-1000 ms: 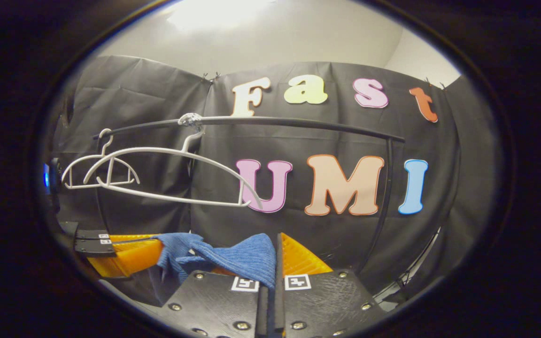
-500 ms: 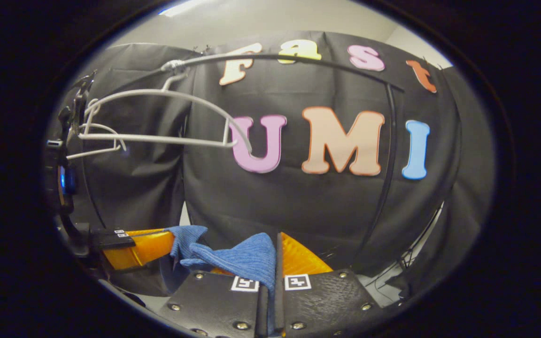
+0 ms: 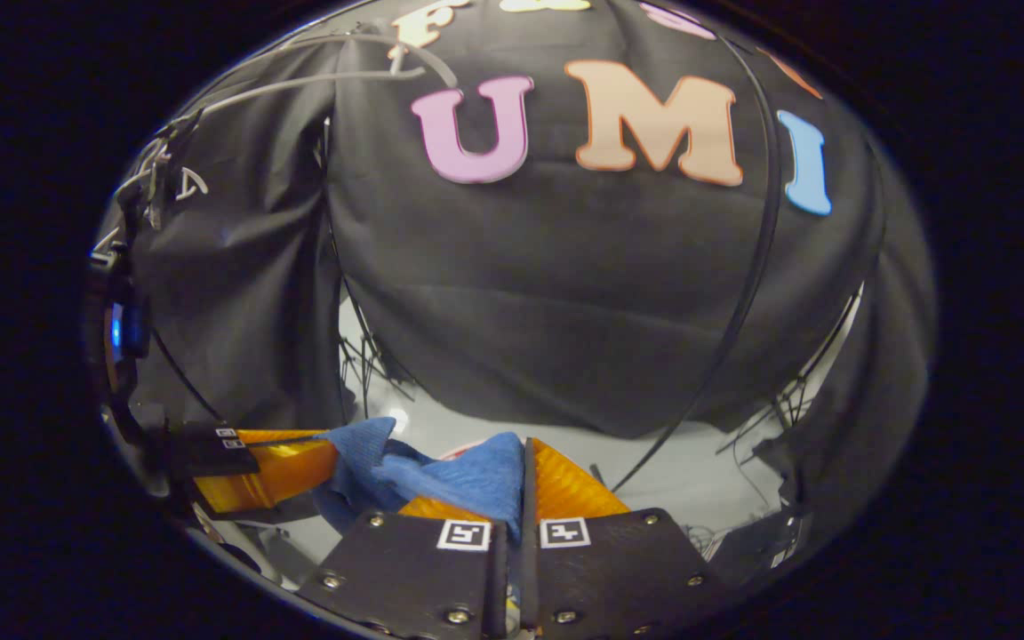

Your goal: Grasp the clothes on the hanger with both hands and then place them into the laundry hamper below.

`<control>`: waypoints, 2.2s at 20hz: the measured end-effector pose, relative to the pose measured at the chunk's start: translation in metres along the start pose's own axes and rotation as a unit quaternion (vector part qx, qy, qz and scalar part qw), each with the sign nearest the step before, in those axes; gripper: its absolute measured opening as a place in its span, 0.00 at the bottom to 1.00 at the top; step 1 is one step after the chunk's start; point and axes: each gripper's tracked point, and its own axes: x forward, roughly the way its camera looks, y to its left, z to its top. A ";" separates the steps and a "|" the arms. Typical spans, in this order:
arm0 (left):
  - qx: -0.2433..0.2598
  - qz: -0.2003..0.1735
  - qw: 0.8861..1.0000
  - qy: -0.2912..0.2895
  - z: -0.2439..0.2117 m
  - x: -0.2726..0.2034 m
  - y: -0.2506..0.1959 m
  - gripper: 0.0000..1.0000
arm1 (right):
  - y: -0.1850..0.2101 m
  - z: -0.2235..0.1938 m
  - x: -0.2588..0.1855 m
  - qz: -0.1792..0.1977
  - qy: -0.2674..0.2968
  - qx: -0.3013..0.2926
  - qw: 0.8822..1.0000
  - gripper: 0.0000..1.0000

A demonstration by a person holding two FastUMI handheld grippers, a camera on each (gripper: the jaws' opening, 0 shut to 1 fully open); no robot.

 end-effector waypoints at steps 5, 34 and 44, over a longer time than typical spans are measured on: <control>-0.021 0.022 0.995 0.099 -0.067 0.034 0.028 0.02 | -0.004 -0.014 0.025 0.000 0.040 -0.006 0.999 0.06; -0.020 0.065 0.995 0.070 -0.049 -0.006 0.042 1.00 | 0.009 -0.062 0.002 0.001 0.076 -0.012 0.997 0.26; 0.056 -0.010 0.988 -0.142 0.081 -0.127 -0.043 0.99 | 0.003 0.058 -0.093 -0.013 -0.091 -0.014 0.996 0.99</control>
